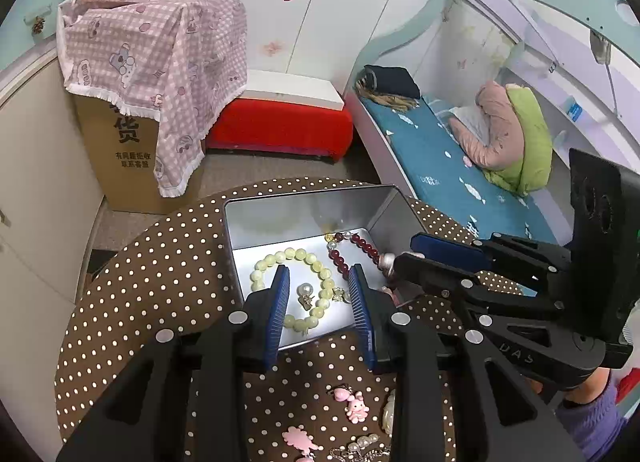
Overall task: Organize jewelry
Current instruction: 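Lower both charms into the box and open both grippers, then withdraw both grippers from the box back over the remaining jewelry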
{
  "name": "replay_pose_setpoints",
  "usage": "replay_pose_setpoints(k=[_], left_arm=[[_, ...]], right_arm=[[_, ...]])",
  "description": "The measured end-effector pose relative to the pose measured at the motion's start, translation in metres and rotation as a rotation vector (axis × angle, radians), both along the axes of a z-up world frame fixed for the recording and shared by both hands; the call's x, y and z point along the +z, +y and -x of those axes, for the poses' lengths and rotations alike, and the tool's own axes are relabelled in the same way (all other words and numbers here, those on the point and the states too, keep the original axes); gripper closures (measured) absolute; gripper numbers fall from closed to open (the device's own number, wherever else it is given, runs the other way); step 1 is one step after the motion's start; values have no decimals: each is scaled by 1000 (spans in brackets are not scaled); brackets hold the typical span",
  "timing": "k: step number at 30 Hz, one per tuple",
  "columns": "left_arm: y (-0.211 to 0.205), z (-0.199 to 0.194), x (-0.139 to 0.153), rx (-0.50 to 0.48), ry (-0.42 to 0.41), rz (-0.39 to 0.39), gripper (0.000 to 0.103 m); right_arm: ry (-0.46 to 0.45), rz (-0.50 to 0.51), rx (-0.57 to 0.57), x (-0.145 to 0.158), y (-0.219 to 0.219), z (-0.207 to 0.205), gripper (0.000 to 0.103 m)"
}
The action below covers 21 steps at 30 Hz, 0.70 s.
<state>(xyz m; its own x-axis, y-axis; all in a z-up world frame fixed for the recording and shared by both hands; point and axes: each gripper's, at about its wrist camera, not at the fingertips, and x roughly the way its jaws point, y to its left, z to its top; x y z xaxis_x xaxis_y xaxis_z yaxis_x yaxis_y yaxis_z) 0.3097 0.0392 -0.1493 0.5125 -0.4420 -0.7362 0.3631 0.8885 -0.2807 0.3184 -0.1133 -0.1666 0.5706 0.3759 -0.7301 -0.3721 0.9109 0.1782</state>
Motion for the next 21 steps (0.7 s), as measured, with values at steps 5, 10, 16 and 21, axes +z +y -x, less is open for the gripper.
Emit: replay_pose_setpoints(k=[5, 10, 16, 21], left_arm=[[7, 15, 9, 25, -29, 9, 56], [23, 40, 19, 75, -76, -5, 45], [42, 76, 19, 108, -102, -32, 44], [49, 103, 2, 105, -92, -57, 44]], right_arm=[[-24, -1, -1, 10, -2, 10, 68], [-72, 10, -19, 25, -7, 34, 60], [-104, 8, -47, 31, -16, 74, 53], [-77, 5, -58, 17, -19, 104, 51]])
